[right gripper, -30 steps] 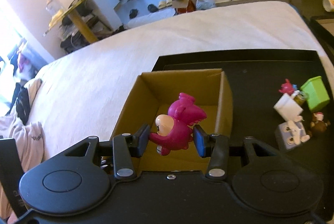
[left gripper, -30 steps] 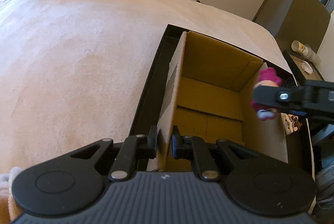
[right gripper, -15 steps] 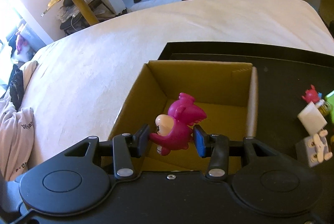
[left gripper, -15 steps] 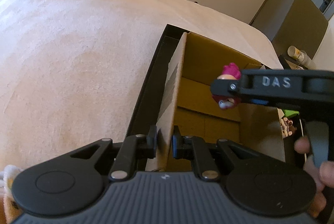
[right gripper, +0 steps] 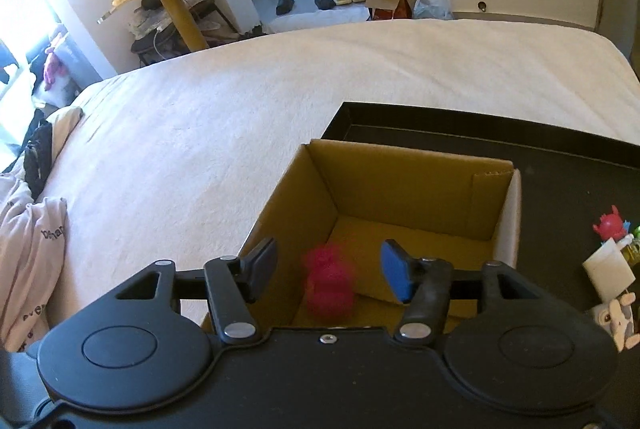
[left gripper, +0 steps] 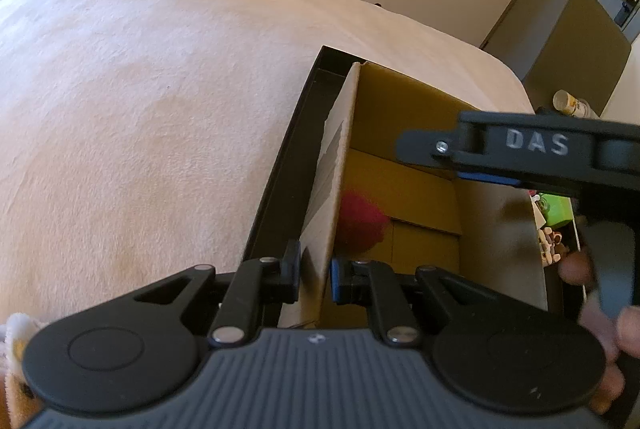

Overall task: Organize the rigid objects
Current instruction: 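Carry the pink plush figure into the cardboard box and open the right tool, then move the right tool back to the grey cube toy and grasp it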

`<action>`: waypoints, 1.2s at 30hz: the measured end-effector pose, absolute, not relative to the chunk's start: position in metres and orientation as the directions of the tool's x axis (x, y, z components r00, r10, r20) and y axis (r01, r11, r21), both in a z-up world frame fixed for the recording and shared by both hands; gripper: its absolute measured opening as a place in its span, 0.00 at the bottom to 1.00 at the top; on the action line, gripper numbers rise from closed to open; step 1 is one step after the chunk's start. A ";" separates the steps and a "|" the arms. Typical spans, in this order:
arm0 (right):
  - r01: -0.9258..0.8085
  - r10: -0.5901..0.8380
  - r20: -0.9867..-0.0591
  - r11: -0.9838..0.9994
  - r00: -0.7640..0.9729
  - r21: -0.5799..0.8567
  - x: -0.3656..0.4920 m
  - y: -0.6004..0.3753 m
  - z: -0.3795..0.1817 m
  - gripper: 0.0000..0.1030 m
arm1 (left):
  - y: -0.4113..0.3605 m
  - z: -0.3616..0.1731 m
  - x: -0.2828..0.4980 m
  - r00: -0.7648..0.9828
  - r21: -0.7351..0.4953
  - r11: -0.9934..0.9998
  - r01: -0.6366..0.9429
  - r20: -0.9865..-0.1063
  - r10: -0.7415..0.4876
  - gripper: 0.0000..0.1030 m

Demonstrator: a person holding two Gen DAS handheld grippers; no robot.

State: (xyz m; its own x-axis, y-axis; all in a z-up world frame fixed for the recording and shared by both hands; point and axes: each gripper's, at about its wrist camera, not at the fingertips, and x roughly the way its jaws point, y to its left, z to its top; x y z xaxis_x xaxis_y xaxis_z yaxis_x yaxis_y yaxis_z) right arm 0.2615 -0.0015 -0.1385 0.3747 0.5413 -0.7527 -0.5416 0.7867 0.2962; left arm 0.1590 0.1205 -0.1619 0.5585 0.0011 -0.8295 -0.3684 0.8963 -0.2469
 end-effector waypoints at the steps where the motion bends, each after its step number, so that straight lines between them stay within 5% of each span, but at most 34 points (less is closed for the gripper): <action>1: -0.540 0.541 -0.753 0.788 0.375 0.297 0.260 -0.004 -0.137 0.56 | 0.120 -0.162 0.159 0.558 -0.245 0.897 -0.367 -0.830 0.001 0.13; 36: -0.491 0.442 -0.778 0.848 0.447 0.199 0.255 -0.103 -0.120 0.56 | 0.112 -0.159 0.162 0.544 -0.190 0.911 -0.365 -0.838 0.042 0.12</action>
State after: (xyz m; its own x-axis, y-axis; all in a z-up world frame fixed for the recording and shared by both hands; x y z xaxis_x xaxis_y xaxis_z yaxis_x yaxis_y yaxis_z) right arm 0.2551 -0.1029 -0.1202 0.4468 0.4417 -0.7780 -0.4912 0.8479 0.1993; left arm 0.1625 0.1125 -0.1589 0.5436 0.0424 -0.8383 -0.3647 0.9115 -0.1903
